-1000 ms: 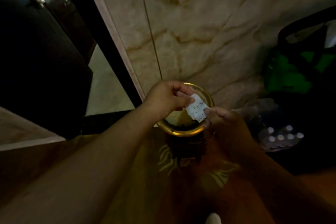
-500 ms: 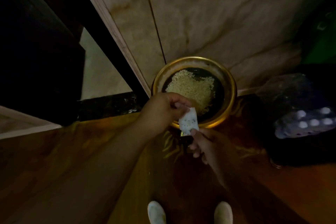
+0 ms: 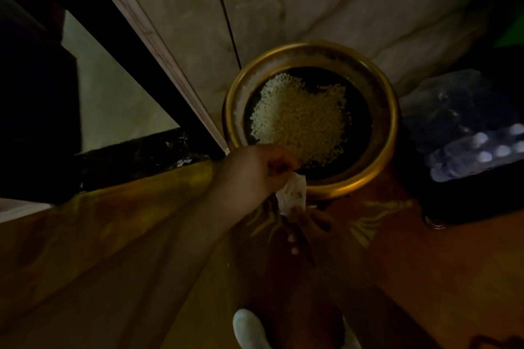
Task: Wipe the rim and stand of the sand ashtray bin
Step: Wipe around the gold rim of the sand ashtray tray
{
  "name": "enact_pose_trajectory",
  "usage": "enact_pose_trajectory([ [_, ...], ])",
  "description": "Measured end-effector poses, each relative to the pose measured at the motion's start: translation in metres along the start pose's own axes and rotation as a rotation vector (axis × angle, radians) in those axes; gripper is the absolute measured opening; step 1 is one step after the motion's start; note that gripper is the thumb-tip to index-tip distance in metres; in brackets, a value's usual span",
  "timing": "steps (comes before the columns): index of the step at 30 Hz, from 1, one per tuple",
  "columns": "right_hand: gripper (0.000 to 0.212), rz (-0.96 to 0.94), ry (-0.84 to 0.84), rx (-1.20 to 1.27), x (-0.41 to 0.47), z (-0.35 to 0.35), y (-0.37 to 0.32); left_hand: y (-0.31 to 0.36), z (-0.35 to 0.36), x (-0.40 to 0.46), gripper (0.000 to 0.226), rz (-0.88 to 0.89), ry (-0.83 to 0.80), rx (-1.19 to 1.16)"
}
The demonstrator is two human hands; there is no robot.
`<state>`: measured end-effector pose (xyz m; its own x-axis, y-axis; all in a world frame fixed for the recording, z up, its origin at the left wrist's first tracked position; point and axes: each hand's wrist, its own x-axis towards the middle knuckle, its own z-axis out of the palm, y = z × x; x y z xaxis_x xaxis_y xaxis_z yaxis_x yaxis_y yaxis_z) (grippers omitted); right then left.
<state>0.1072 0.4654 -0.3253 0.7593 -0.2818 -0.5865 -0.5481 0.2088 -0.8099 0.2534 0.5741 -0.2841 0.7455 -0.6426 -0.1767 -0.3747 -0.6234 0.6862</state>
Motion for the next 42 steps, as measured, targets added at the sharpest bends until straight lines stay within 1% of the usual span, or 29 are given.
enact_pose_trajectory([
  [2,0.041,-0.035,0.045,-0.006,0.001,0.000,0.006,-0.004,0.003,0.001,0.015,0.074,0.015,0.046],
  [4,0.041,-0.057,0.069,-0.035,0.005,-0.001,0.014,-0.009,0.006,0.001,0.014,0.125,0.049,0.094],
  [7,0.028,-0.044,-0.008,-0.106,0.006,-0.004,0.016,-0.014,0.010,-0.001,0.021,0.176,0.138,0.179],
  [8,0.024,-0.065,-0.024,-0.121,0.005,-0.006,0.017,-0.015,0.011,-0.002,0.024,0.198,0.171,0.202],
  [10,0.018,-0.111,-0.002,-0.158,-0.002,-0.010,0.016,-0.015,0.015,-0.003,0.027,0.208,0.214,0.225],
  [12,0.009,-0.148,0.041,-0.178,-0.009,-0.011,0.018,-0.014,0.018,-0.003,0.021,0.184,0.224,0.210],
  [13,0.005,-0.243,0.081,-0.239,-0.012,-0.012,0.017,-0.014,0.019,-0.003,0.017,0.181,0.230,0.200],
  [14,0.006,-0.381,0.122,-0.326,-0.014,-0.014,0.015,-0.014,0.020,-0.003,0.013,0.180,0.238,0.196],
  [15,0.016,-0.526,0.154,-0.405,-0.014,-0.018,0.012,-0.014,0.021,-0.002,0.010,0.178,0.241,0.202],
  [16,0.029,-0.677,0.191,-0.521,-0.011,-0.021,0.008,-0.014,0.021,-0.002,0.010,0.172,0.241,0.216],
  [17,0.038,-0.815,0.212,-0.669,-0.003,-0.024,0.004,-0.015,0.022,-0.003,0.011,0.166,0.240,0.230],
  [18,0.037,-0.894,0.209,-0.794,0.005,-0.026,-0.004,-0.016,0.023,-0.003,0.013,0.167,0.239,0.246],
  [21,0.031,-0.871,0.201,-0.956,0.027,-0.030,-0.025,-0.021,0.026,-0.007,0.021,0.176,0.267,0.278],
  [25,0.034,-0.824,0.178,-1.076,0.040,-0.026,-0.026,-0.022,0.026,-0.014,0.026,0.131,0.334,0.246],
  [28,0.036,-0.783,0.177,-1.080,0.047,-0.028,-0.028,-0.021,0.025,-0.016,0.020,0.113,0.357,0.170],
  [30,0.034,-0.800,0.177,-1.068,0.047,-0.029,-0.028,-0.022,0.022,-0.020,0.018,0.108,0.357,0.118],
  [34,0.037,-0.866,0.164,-1.020,0.049,-0.032,-0.032,-0.026,0.016,-0.040,0.020,0.158,0.271,0.124],
  [36,0.035,-0.905,0.176,-0.978,0.052,-0.033,-0.033,-0.027,0.015,-0.049,0.028,0.204,0.218,0.204],
  [38,0.026,-0.965,0.176,-0.960,0.055,-0.038,-0.032,-0.030,0.018,-0.057,0.039,0.229,0.170,0.279],
  [40,0.018,-1.020,0.148,-0.939,0.059,-0.051,-0.029,-0.032,0.025,-0.067,0.049,0.238,0.159,0.335],
  [42,0.019,-1.062,0.116,-0.948,0.065,-0.068,-0.027,-0.035,0.033,-0.075,0.058,0.240,0.160,0.392],
])
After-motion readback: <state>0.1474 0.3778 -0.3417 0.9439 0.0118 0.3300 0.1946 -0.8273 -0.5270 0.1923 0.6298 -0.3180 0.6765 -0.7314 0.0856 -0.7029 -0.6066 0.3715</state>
